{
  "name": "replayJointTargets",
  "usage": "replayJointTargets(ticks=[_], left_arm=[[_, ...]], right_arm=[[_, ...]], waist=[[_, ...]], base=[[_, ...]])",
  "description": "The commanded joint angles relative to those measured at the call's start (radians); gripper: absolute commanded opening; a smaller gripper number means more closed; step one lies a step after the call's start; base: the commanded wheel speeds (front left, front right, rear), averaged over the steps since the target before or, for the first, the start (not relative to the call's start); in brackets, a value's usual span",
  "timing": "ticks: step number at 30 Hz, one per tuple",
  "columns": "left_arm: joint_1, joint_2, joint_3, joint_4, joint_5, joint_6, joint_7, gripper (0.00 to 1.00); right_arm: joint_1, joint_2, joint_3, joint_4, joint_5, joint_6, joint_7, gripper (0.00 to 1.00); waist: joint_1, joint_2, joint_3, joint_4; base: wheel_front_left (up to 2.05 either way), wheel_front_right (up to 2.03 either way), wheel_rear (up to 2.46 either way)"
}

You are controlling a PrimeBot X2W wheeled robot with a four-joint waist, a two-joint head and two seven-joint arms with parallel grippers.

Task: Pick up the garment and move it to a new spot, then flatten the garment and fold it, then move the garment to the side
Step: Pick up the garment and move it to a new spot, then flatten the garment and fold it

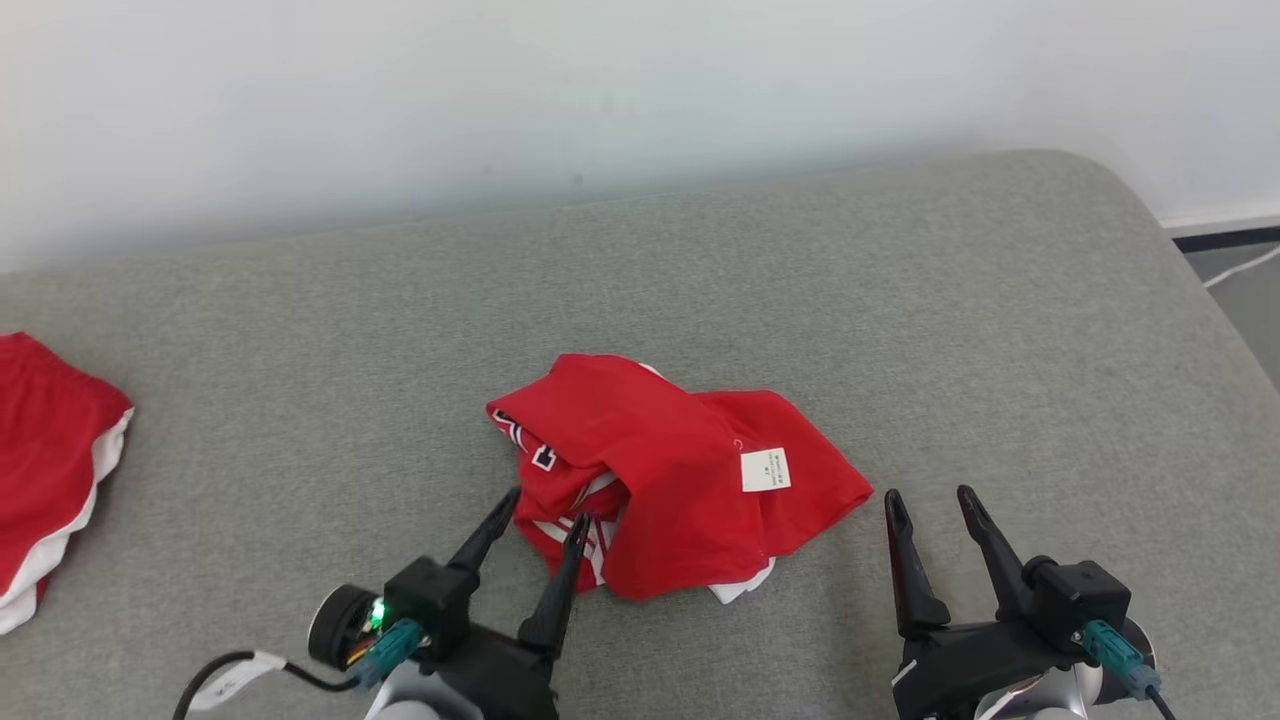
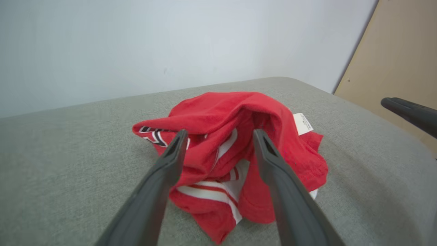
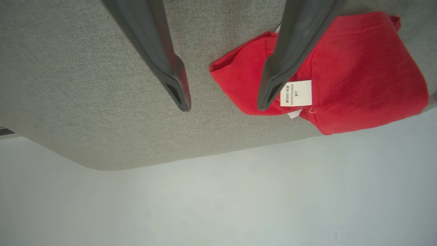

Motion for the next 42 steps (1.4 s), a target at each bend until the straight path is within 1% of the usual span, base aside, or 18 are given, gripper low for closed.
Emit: replayJointTargets(ticks=[1,8,16,23,24,25,26,27,28,32,35,38,42], left_arm=[[0.028,0.013,0.008,-0.005,-0.003,0.005,-0.004,1.0],[0.051,0.008,0.021,0.034,-0.011,0.005,-0.004,1.0],[0.001,-0.012,0.006,0.14,-0.011,-0.012,-0.004,1.0],[-0.04,-0.016,0.009,0.226,0.014,-0.006,-0.004,1.0],[-0.047,-0.015,0.009,0.241,0.02,0.0,-0.004,1.0],[-0.055,-0.015,0.01,0.258,0.026,0.001,-0.004,0.9],[-0.058,-0.015,0.009,0.279,0.03,0.006,-0.004,0.32],[-0.068,-0.013,0.008,0.296,0.041,0.012,-0.004,0.04],[-0.079,-0.013,0.008,0.307,0.047,0.014,-0.004,0.0],[-0.083,-0.02,0.026,0.321,0.049,0.021,-0.004,0.0],[-0.071,-0.023,0.046,0.295,0.048,0.02,-0.004,0.0],[-0.044,-0.025,0.086,0.22,0.026,0.011,-0.004,0.0],[-0.013,0.005,0.132,0.073,0.046,0.02,-0.004,0.0]], right_arm=[[0.005,0.0,0.002,-0.009,-0.006,0.001,0.001,1.0],[-0.007,-0.005,0.013,-0.012,0.0,0.001,0.007,1.0],[-0.02,-0.005,0.017,-0.014,0.006,0.001,0.009,1.0],[-0.027,-0.005,0.023,-0.009,0.01,0.001,0.004,1.0],[-0.027,-0.005,0.021,-0.007,0.01,0.001,0.003,1.0],[-0.028,-0.005,0.022,-0.007,0.01,0.001,0.002,1.0],[-0.03,-0.004,0.021,-0.006,0.01,0.001,0.002,1.0],[-0.032,-0.004,0.022,-0.004,0.011,0.001,0.001,1.0],[-0.033,-0.004,0.021,-0.003,0.011,0.001,0.0,1.0],[-0.028,-0.004,0.012,-0.001,0.004,0.001,-0.003,1.0],[-0.022,-0.004,0.009,-0.003,0.001,0.001,-0.003,1.0],[-0.01,-0.004,0.003,-0.006,-0.001,0.001,-0.003,1.0],[0.008,-0.004,-0.006,-0.009,0.0,0.001,0.0,1.0]], waist=[[0.0001,0.0,-0.004,0.011],[0.0001,0.0,0.004,-0.008],[0.0001,0.0,0.023,-0.058],[0.0001,0.0,0.039,-0.1],[0.0001,0.0,0.041,-0.105],[0.0001,0.0,0.042,-0.11],[0.0001,0.0,0.044,-0.115],[0.0001,0.0,0.044,-0.118],[0.0001,0.0,0.045,-0.12],[0.0001,0.0,0.039,-0.116],[0.0001,0.0,0.03,-0.1],[0.0001,0.0,0.019,-0.073],[0.0001,0.0,0.007,-0.018]], base=[[0.0,0.0,0.0],[0.0,0.0,0.0],[0.0,0.0,0.0],[0.0,0.0,0.0],[0.0,0.0,0.0],[0.0,0.0,0.0],[0.0,0.0,0.0],[0.0,0.0,0.0],[0.0,0.0,0.0],[0.0,0.0,0.0],[0.0,0.0,0.0],[0.0,0.0,0.0],[0.0,0.0,0.0]])
